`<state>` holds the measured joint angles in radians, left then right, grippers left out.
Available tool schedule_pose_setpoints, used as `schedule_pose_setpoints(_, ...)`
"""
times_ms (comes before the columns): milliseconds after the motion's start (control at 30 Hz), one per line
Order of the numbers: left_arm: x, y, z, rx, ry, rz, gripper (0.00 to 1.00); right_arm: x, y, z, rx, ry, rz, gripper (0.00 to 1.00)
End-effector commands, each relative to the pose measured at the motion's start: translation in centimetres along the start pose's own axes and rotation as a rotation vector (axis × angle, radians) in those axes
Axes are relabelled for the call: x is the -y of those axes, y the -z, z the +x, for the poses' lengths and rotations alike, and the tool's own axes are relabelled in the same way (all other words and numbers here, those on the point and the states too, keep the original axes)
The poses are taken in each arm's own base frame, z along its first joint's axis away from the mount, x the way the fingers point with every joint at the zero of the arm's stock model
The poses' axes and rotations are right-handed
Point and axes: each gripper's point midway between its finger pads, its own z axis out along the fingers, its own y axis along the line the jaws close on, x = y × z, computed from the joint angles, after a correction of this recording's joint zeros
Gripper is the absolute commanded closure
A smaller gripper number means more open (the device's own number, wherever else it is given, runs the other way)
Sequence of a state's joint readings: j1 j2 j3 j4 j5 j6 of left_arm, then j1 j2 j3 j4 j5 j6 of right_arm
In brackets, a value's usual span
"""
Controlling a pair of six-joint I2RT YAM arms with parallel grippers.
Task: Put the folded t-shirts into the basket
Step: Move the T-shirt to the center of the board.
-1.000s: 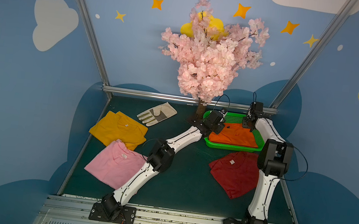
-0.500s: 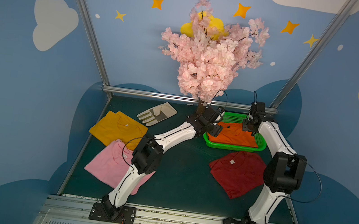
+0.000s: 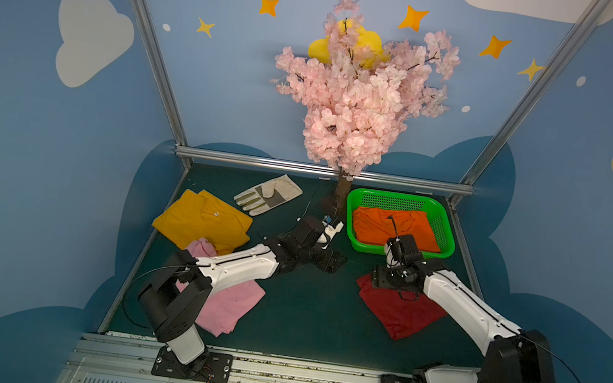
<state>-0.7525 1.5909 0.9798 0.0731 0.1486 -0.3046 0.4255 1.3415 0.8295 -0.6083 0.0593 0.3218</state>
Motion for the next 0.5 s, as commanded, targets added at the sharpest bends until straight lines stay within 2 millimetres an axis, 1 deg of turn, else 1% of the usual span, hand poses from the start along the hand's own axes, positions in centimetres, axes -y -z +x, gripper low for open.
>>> schedule_pose_setpoints(0,0.6,1.7,-0.4,0.078,0.040,0.038,0.21,-1.5,-0.6,0.8,0.011,-0.102,-0.084,0.20)
schedule_pose_setpoints(67,0.0,2.0,1.1,0.059,0.051,0.019,0.20,-1.4,-1.6,2.1,-0.015,-0.128,-0.089,0.20)
schedule_pose_setpoints(133,-0.7,2.2,2.4,0.046,0.066,-0.006,0.18,-1.8,-2.6,3.2,-0.047,-0.153,-0.118,0.20)
schedule_pose_setpoints(233,-2.2,2.5,4.3,0.021,0.115,-0.037,0.15,-3.0,-4.2,4.8,-0.100,-0.188,-0.180,0.21)
schedule_pose_setpoints(267,-2.6,2.6,4.9,0.013,0.131,-0.042,0.15,-3.6,-4.5,5.0,-0.098,-0.198,-0.203,0.21)
schedule_pose_setpoints(333,-3.6,2.8,6.1,-0.012,0.168,-0.053,0.15,-5.6,-4.9,5.3,-0.100,-0.211,-0.272,0.22)
schedule_pose_setpoints(400,-4.9,3.2,7.5,-0.044,0.222,-0.077,0.15,-8.7,-4.7,5.5,-0.089,-0.210,-0.353,0.23)
schedule_pose_setpoints(467,-6.1,3.9,9.0,-0.064,0.260,-0.101,0.15,-12.5,-3.7,4.6,-0.046,-0.184,-0.441,0.23)
